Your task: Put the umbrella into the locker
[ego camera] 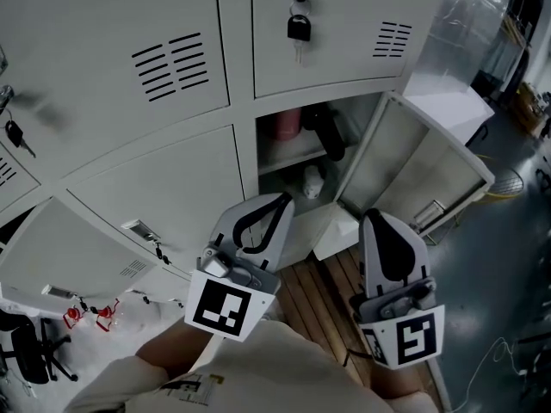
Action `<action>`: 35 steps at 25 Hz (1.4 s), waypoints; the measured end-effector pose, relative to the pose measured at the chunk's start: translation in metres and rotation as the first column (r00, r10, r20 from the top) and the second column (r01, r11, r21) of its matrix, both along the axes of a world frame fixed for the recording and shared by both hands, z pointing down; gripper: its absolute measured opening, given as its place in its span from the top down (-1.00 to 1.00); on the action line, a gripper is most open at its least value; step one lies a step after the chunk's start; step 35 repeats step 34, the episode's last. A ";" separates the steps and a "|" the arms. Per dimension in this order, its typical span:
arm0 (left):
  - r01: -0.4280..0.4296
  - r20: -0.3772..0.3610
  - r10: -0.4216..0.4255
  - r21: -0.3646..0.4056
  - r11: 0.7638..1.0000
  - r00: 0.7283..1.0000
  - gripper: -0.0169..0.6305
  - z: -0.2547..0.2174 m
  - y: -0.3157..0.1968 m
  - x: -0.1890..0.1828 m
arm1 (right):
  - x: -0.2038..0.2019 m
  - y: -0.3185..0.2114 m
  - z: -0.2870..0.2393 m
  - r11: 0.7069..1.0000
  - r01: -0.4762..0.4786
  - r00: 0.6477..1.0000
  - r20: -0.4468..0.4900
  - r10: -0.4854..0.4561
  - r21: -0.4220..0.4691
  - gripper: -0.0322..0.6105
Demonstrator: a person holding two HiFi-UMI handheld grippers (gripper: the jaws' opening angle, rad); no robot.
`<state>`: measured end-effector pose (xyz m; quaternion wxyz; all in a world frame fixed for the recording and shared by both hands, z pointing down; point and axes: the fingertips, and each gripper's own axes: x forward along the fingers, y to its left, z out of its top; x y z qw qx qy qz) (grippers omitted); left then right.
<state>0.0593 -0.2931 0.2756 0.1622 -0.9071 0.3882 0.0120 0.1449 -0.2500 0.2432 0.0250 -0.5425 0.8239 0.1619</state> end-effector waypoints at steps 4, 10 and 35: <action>-0.010 0.018 0.010 -0.022 1.000 1.000 0.92 0.012 0.005 -0.001 | -0.006 -0.002 0.019 0.999 0.023 1.000 0.022 -0.022 -0.046 0.87; -0.005 0.040 0.006 -0.041 0.999 0.999 0.92 0.025 0.006 -0.007 | -0.012 -0.009 0.045 0.990 0.044 0.999 0.016 -0.043 -0.130 0.88; -0.003 0.038 0.005 -0.067 0.998 0.999 0.92 0.030 0.009 -0.011 | -0.006 -0.012 0.064 0.982 0.033 0.998 0.056 -0.023 -0.187 0.88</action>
